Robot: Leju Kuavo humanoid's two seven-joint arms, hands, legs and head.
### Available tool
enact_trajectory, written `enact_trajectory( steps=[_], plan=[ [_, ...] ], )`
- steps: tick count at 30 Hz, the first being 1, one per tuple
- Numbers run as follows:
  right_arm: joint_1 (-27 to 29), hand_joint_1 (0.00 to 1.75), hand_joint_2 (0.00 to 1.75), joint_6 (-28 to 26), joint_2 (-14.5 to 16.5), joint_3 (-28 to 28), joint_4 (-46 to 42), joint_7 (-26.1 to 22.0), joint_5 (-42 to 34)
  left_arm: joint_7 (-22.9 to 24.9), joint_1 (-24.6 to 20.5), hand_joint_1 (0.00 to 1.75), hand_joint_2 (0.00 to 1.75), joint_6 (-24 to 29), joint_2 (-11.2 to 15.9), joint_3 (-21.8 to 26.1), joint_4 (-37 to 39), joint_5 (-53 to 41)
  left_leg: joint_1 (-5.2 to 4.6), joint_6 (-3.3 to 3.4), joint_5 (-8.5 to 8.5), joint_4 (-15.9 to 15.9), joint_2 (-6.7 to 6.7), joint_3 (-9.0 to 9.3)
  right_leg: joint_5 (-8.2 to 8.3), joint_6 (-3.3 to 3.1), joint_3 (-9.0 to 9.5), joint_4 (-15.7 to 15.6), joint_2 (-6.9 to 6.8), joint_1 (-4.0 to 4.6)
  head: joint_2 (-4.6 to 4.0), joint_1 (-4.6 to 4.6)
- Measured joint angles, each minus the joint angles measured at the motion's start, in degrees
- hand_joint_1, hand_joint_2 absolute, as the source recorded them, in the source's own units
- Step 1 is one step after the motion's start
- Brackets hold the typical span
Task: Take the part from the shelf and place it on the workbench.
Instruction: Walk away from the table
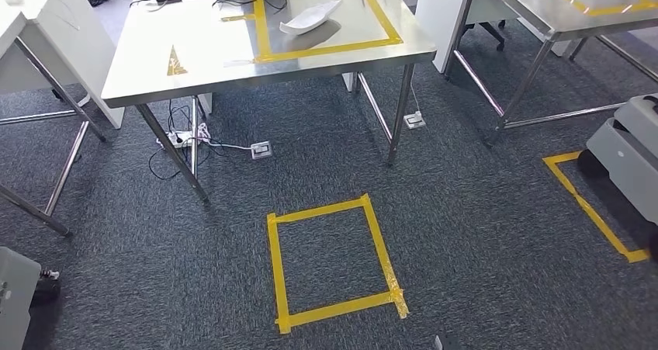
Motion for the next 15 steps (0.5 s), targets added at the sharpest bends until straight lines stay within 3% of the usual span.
enact_trajectory(
  steps=[1, 3, 5, 6, 8, 9, 10, 13, 14, 15],
  plan=[
    [-0.21, 0.00, 1.75, 0.97, 0.48, 1.23, 0.09, 0.42, 2.44, -1.30, -0.01, 0.00, 0.00, 0.04, -0.11, 0.06, 0.01, 0.27, 0.00, 0.11, 1.33, -0.52, 0.00, 1.47, 0.59, 0.06, -0.91, 0.20, -0.03, 0.08, 0.00, 0.01],
    [-0.93, 0.00, 1.75, 2.29, 1.75, 4.33, 0.18, 1.37, 6.61, -3.07, -0.29, 0.00, 0.00, 0.16, -0.42, 0.25, 0.03, 0.54, -0.10, 0.59, 3.07, -6.99, -0.04, 7.11, 1.73, 0.35, -2.50, 0.71, 0.04, 0.22, 0.00, 0.01],
    [-1.58, 0.00, 1.75, 2.61, 2.82, 6.95, 0.21, 2.08, 8.29, -3.18, -0.90, 0.00, 0.00, 0.22, -0.71, 0.35, 0.07, 0.03, -0.46, 1.14, 2.25, -14.23, -0.16, 12.04, 2.71, 0.88, -3.40, 1.12, 0.02, 0.30, 0.00, 0.09],
    [-1.79, 0.00, 1.75, 2.50, 3.18, 7.74, 0.24, 2.38, 8.33, -2.86, -1.21, 0.00, 0.00, 0.22, -0.81, 0.35, 0.09, -0.37, -0.66, 1.45, 1.71, -16.00, -0.23, 12.91, 3.20, 1.19, -3.57, 1.15, -0.05, 0.28, 0.00, 0.08],
    [-1.98, 0.00, 1.75, 2.11, 3.54, 8.54, 0.35, 2.70, 8.17, -2.14, -1.65, 0.00, 0.00, 0.08, -0.97, 0.35, 0.14, -0.87, -0.83, 2.23, 2.43, -16.50, -0.19, 12.32, 4.03, 1.87, -3.78, 1.07, -0.08, 0.14, 0.00, 0.01],
    [-1.99, 0.00, 1.75, 2.03, 3.63, 8.77, 0.42, 2.74, 8.11, -1.90, -1.84, 0.00, 0.00, -0.03, -1.04, 0.36, 0.15, -0.98, -0.77, 2.74, 2.99, -16.53, -0.08, 11.84, 3.56, 2.26, -4.10, 1.43, 0.04, 0.04, 0.00, -0.04],
    [-1.93, 0.00, 1.75, 1.99, 3.65, 8.98, 0.49, 2.74, 8.08, -1.77, -1.97, 0.00, 0.00, -0.12, -1.11, 0.36, 0.15, -1.01, -0.68, 3.21, 3.63, -16.62, 0.05, 11.22, 1.96, 2.66, -4.66, 2.66, 0.18, -0.04, 0.00, -0.01],
    [-1.64, 0.00, 1.75, 1.13, 3.65, 9.24, 0.63, 3.15, 6.19, -1.69, -2.18, 0.00, 0.00, -0.19, -1.19, 0.35, 0.14, -1.12, -0.62, 3.86, 5.68, -16.56, 0.31, 8.84, -6.54, 3.58, -7.27, 12.23, 0.46, -0.29, 0.00, 0.17],
    [-1.47, 0.00, 1.75, 0.60, 3.64, 9.15, 0.64, 3.69, 5.20, -1.57, -2.22, 0.00, 0.00, -0.19, -1.14, 0.34, 0.13, -1.08, -0.65, 3.86, 6.37, -16.44, 0.36, 7.97, -7.93, 3.70, -7.67, 15.37, 0.48, -0.33, 0.00, 0.20],
    [-1.24, 0.00, 1.75, 0.07, 3.60, 9.03, 0.65, 4.54, 4.47, -1.18, -2.26, 0.00, 0.00, -0.16, -1.04, 0.34, 0.11, -0.87, -0.67, 3.82, 7.03, -16.28, 0.39, 7.07, -7.78, 3.71, -7.27, 16.96, 0.51, -0.33, 0.00, 0.20]
  ],
)
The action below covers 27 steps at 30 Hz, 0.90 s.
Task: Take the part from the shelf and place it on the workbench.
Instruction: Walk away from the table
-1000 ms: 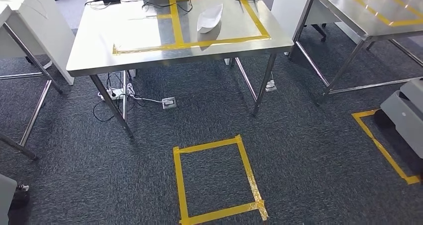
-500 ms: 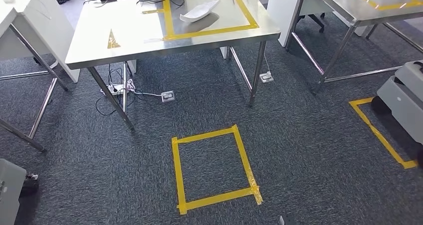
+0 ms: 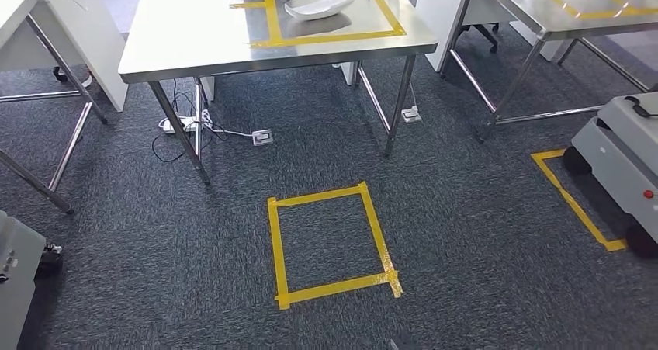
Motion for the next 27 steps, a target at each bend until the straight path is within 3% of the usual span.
enact_trajectory(
  steps=[1, 3, 5, 7, 9, 10, 11, 13, 14, 15, 16, 18, 20, 22, 24, 27],
  plan=[
    [0.27, 0.00, 1.75, -0.48, -0.08, -0.13, 0.01, 0.85, -0.38, 0.66, -0.02, 0.00, 0.00, 0.05, 0.11, 0.02, -0.02, 0.37, -0.01, -0.08, 0.60, 0.18, 0.00, -0.96, 1.26, -0.08, 1.34, -0.38, 0.03, 0.01, 0.00, 0.01],
    [0.78, 0.00, 1.75, -1.34, -0.39, -0.44, 0.01, 1.82, -1.10, 2.79, 0.14, 0.00, 0.00, 0.39, 0.35, 0.13, -0.02, 1.39, 0.01, -0.37, 1.60, 0.56, 0.02, -2.55, 3.89, -0.58, 6.65, -6.76, 0.09, 0.11, 0.01, 0.01],
    [1.05, 0.00, 1.75, -1.79, -0.80, -1.14, 0.01, 1.23, -2.53, 4.91, 0.51, 0.00, 0.00, 0.96, 0.49, 0.48, -0.01, 2.34, -0.02, -0.90, 2.50, 0.73, 0.19, -3.43, 3.72, -1.38, 11.78, -14.73, 0.18, 0.46, 0.00, -0.02],
    [1.19, 0.00, 1.75, -2.00, -1.24, -2.13, 0.01, 1.01, -3.27, 5.50, 0.91, 0.00, 0.00, 1.36, 0.57, 0.98, -0.01, 3.05, 0.04, -1.54, 3.52, 0.47, 0.37, -3.70, 3.16, -2.05, 13.24, -17.87, 0.21, 0.87, 0.00, -0.02],
    [1.35, 0.00, 1.75, -2.33, -1.60, -2.63, 0.02, 2.05, -1.92, 4.32, 1.26, 0.00, 0.00, 1.44, 0.59, 1.45, 0.00, 3.48, 0.06, -2.18, 3.81, 0.38, 0.23, -4.04, 4.19, -2.76, 12.62, -18.42, -0.05, 0.68, 0.00, -0.03],
    [1.40, 0.00, 1.75, -2.83, -1.78, -2.66, 0.03, 2.60, -0.74, 3.60, 1.39, 0.00, 0.00, 1.39, 0.52, 1.62, 0.02, 3.59, 0.08, -2.47, 2.66, 1.24, 0.05, -4.48, 4.84, -3.24, 12.20, -18.68, -0.22, 0.52, 0.00, -0.06],
    [1.44, 0.00, 1.75, -3.66, -1.88, -2.64, 0.04, 2.88, 0.27, 3.12, 1.46, 0.00, 0.00, 1.29, 0.41, 1.74, 0.05, 3.50, 0.11, -2.72, 0.53, 3.17, -0.13, -5.18, 5.49, -3.61, 11.66, -18.90, -0.38, 0.34, 0.00, -0.12],
    [1.47, 0.00, 1.75, -6.61, -2.01, -2.61, 0.05, 2.55, 1.37, 2.87, 1.48, 0.00, 0.00, 0.99, 0.01, 1.80, 0.13, 2.79, 0.28, -3.12, -5.05, 9.96, -0.33, -6.87, 6.55, -3.95, 10.19, -18.69, -0.49, 0.35, 0.01, -0.18],
    [1.52, 0.00, 1.75, -8.40, -2.02, -2.60, 0.05, 1.93, 1.66, 2.85, 1.47, 0.00, 0.00, 0.76, -0.23, 1.80, 0.17, 2.42, 0.33, -3.30, -6.63, 13.32, -0.35, -7.37, 7.03, -3.88, 9.31, -18.48, -0.52, 0.35, 0.01, -0.19],
    [1.59, 0.00, 1.75, -10.33, -2.02, -2.60, 0.05, 0.90, 2.04, 2.69, 1.47, 0.00, 0.00, 0.40, -0.47, 1.79, 0.21, 2.16, 0.38, -3.44, -6.92, 15.47, -0.34, -7.24, 7.48, -3.77, 8.44, -18.22, -0.54, 0.32, 0.01, -0.18],
    [1.66, 0.00, 1.75, -11.99, -2.01, -2.60, 0.05, -0.23, 2.46, 2.39, 1.47, 0.00, 0.00, -0.03, -0.71, 1.79, 0.25, 2.09, 0.43, -3.53, -5.91, 15.70, -0.34, -6.25, 7.86, -3.62, 7.64, -17.93, -0.56, 0.27, 0.01, -0.18],
    [1.76, 0.00, 1.75, -14.52, -1.99, -2.60, 0.05, -2.13, 2.98, 1.46, 1.40, 0.00, 0.87, -0.92, -1.08, 1.79, 0.31, 1.99, 0.62, -3.65, -3.14, 10.73, -0.35, -1.87, 8.47, -3.17, 6.25, -17.14, -0.57, 0.11, 0.01, -0.18],
    [1.81, 0.00, 1.75, -15.55, -1.99, -2.60, 0.05, -2.50, 3.27, 0.61, 1.20, 0.00, 1.75, -1.47, -1.45, 1.73, 0.33, 1.38, 0.49, -3.51, -3.28, 3.85, -0.53, 2.91, 8.94, -2.53, 5.20, -16.32, -0.58, 0.14, 0.01, -0.18],
    [1.88, 0.00, 1.75, -15.85, -1.98, -2.54, 0.06, -1.99, 3.86, 0.22, 1.02, 0.00, 1.75, -1.56, -1.76, 1.52, 0.34, 0.55, 0.21, -2.86, -4.63, 0.78, -0.74, 4.39, 9.62, -1.85, 4.59, -15.94, -0.57, 0.25, 0.00, -0.17],
    [2.05, 0.00, 1.75, -16.36, -1.98, -2.43, 0.07, -1.27, 4.14, 0.23, 0.97, 0.00, 1.75, -1.37, -2.08, 1.35, 0.36, 0.21, 0.13, -1.93, -4.65, 0.29, -0.73, 3.87, 10.16, -1.30, 4.47, -16.10, -0.49, 0.23, 0.00, -0.16],
    [2.21, 0.00, 1.75, -17.53, -1.97, -2.40, 0.07, 0.00, 3.64, 0.18, 0.92, 0.00, 1.75, -1.25, -2.43, 1.25, 0.37, 0.25, 0.20, -1.14, -4.26, 0.11, -0.60, 3.56, 9.50, -1.84, 4.47, -16.68, -0.32, 0.29, 0.01, 0.04]
  ],
)
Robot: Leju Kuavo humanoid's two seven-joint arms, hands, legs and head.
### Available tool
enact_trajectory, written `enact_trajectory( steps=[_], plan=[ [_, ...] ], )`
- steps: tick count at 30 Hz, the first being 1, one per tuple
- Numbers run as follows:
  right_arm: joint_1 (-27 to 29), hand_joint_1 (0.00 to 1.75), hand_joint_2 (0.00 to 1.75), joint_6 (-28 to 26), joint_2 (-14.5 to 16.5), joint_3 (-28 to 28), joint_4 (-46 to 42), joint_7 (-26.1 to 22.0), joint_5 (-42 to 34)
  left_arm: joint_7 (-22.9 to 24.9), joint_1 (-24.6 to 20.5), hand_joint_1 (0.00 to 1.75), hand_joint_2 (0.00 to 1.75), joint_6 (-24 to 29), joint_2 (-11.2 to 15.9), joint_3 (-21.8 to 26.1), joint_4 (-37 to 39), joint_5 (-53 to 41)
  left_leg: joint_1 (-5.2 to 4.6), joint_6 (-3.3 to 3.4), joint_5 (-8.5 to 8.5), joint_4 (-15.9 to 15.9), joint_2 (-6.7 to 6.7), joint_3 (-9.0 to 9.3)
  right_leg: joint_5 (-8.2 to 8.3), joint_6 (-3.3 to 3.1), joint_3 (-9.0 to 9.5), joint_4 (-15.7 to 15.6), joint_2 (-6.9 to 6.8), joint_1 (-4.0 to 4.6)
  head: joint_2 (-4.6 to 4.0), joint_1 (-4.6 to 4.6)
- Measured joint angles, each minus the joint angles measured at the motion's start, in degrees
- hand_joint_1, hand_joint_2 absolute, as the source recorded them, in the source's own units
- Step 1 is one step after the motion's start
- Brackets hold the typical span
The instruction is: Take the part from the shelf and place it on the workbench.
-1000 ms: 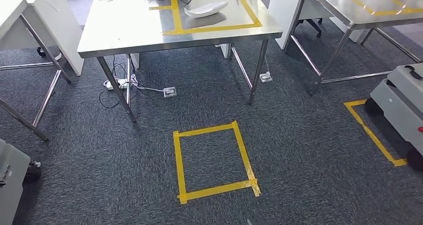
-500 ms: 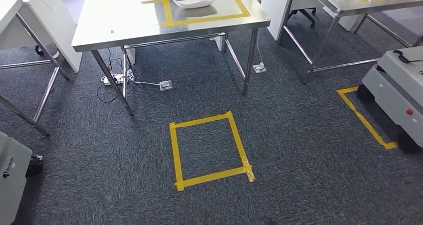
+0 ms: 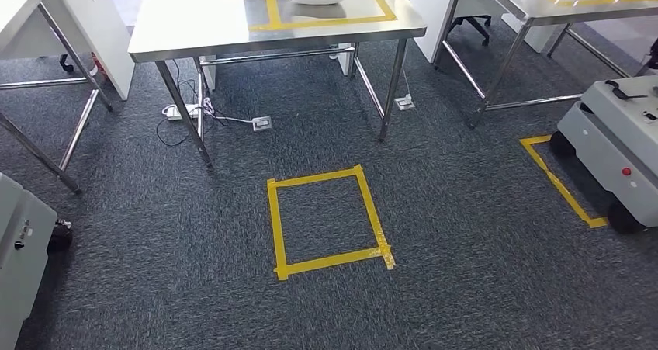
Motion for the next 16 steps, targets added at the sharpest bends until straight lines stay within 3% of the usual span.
enact_trajectory(
  steps=[2, 4, 5, 6, 10, 16],
  plan=[
    [0.02, 0.00, 1.75, -0.10, 0.01, 0.00, 0.00, 0.66, 0.27, -0.03, 0.01, 0.00, 1.75, 0.31, -0.05, -0.06, -0.01, 0.45, -0.05, 0.36, 0.32, 0.03, 0.10, -0.11, 0.28, -0.77, 0.01, -0.33, 0.05, 0.05, 0.00, 0.09],
    [0.05, 0.00, 1.75, 0.02, 0.01, 0.03, 0.00, 1.04, 0.72, -0.01, 0.04, 0.00, 1.75, 0.82, -0.09, -0.06, -0.01, 1.08, -0.17, 0.61, 0.58, 0.10, 0.22, -0.20, 1.62, -1.63, -0.01, -0.59, 0.07, 0.05, 0.00, 0.09],
    [0.06, 0.00, 1.75, 0.03, 0.02, 0.05, 0.00, 1.15, 0.73, 0.03, 0.06, 0.00, 1.75, 1.11, -0.10, -0.06, -0.01, 1.26, -0.23, 0.67, 0.67, 0.14, 0.25, -0.27, 2.22, -1.77, -0.04, -0.70, 0.08, 0.02, 0.00, 0.10],
    [0.06, 0.00, 1.75, 0.07, 0.04, 0.06, 0.00, 1.19, 0.66, 0.15, 0.09, 0.00, 1.75, 1.44, -0.11, -0.06, -0.01, 1.36, -0.28, 0.71, 0.73, 0.20, 0.28, -0.35, 2.67, -1.57, -0.07, -0.77, 0.09, -0.01, 0.00, 0.10],
    [0.12, 0.00, 1.75, 0.84, 0.23, 0.06, 0.00, 0.38, 0.53, 1.48, 0.27, 0.00, 1.75, 2.46, -0.10, -0.05, -0.01, 1.17, -0.37, 0.74, 0.77, 0.36, 0.29, -0.62, 2.92, 0.20, -0.19, -0.87, 0.09, -0.14, 0.00, 0.10],
    [0.09, 0.00, 1.75, 1.09, 0.49, 0.06, 0.00, -1.69, 0.45, 2.57, 0.30, 0.00, 1.75, 3.26, 0.02, -0.06, -0.01, 1.14, -0.35, 0.70, 0.79, 0.37, 0.28, -0.90, 2.88, 0.80, -0.56, -0.80, 0.09, -0.12, 0.00, 0.10]
  ],
)
